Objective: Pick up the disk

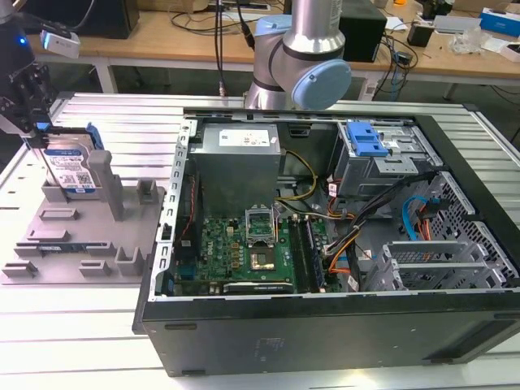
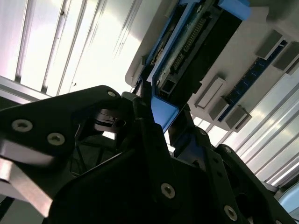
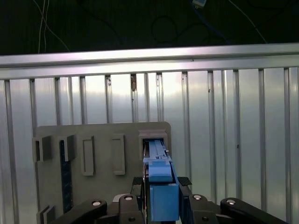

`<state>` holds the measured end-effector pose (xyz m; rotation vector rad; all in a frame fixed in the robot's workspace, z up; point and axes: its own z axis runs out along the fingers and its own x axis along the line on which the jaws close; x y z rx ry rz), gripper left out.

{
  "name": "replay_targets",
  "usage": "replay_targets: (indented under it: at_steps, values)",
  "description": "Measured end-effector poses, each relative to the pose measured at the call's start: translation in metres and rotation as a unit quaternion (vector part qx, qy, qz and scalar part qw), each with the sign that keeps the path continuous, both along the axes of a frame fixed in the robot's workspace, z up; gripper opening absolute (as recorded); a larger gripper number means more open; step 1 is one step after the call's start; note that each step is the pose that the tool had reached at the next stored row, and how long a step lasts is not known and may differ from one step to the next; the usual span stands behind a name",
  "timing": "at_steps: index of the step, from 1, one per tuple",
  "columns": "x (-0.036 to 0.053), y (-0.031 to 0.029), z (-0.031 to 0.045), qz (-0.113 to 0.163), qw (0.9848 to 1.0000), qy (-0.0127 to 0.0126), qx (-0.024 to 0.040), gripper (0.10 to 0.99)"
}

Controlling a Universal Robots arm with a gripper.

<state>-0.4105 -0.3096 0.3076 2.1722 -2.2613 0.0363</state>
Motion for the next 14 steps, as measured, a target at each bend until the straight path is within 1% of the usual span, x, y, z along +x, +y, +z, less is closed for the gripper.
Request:
replay_targets:
  at_steps: [14]
  values:
    - [-0.0001, -0.0010, -0.0022, 0.000, 1.0000, -0.0002, -0.0004, 0.408]
